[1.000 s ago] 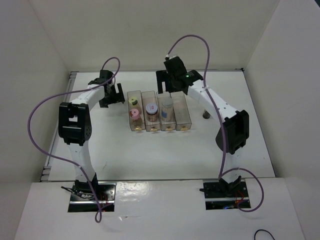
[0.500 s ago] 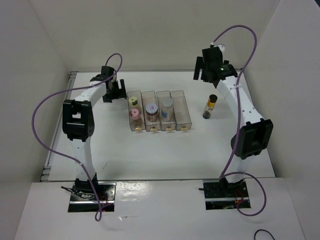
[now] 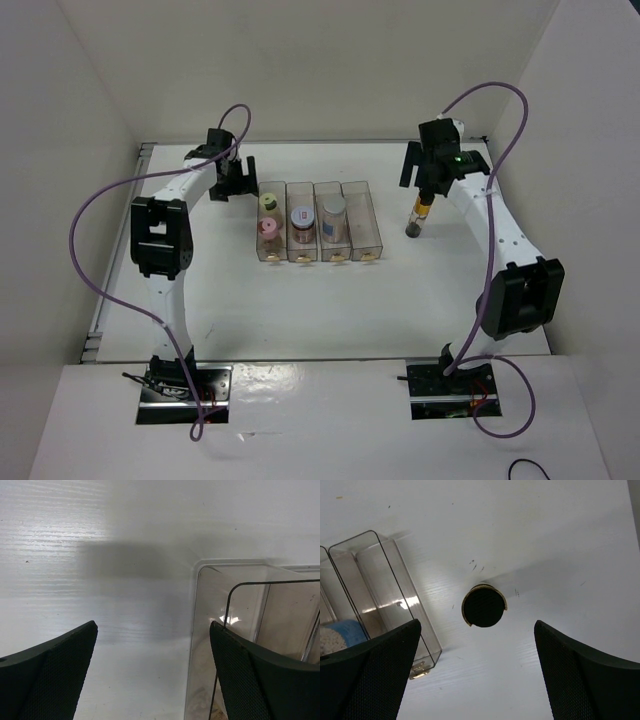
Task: Organize the condiment bottles
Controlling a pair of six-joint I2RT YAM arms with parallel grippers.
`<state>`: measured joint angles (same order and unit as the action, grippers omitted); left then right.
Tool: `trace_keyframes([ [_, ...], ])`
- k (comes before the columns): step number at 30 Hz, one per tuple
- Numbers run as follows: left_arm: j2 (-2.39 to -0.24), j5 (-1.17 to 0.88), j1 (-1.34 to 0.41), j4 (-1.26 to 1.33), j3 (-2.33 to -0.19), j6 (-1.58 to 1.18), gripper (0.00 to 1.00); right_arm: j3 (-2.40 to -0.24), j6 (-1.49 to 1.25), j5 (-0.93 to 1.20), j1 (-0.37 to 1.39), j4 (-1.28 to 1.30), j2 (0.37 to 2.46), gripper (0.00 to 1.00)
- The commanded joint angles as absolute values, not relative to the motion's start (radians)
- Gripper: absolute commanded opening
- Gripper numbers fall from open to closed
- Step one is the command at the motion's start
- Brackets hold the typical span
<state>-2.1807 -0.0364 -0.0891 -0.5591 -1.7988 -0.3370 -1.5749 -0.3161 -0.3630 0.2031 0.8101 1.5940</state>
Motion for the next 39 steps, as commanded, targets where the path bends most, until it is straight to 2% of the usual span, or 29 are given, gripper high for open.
trace_keyframes([
  [1, -2.194, -0.054, -0.097, -0.571, -1.836, -0.311, 1.0, -1.546, -0.344, -0.339, 0.207, 0.819, 1.555, 0.98],
  [17, -2.184, -0.026, -0.115, -0.58, -1.824, -0.301, 1.0, -1.436, -0.353, -0.328, 0.178, 0.758, 1.565, 0.98],
  [31, -2.011, 0.011, -0.046, -0.644, -1.824, -0.311, 1.0, -1.437, -0.284, -0.264, 0.146, 0.634, 1.657, 0.98],
  [36, -1.962, 0.011, -0.025, -0.653, -1.815, -0.311, 1.0, -1.437, -0.284, -0.264, 0.146, 0.624, 1.687, 0.89],
  [39, -1.939, 0.011, -0.014, -0.664, -1.815, -0.311, 1.0, -1.428, -0.273, -0.274, 0.146, 0.624, 1.687, 0.8],
])
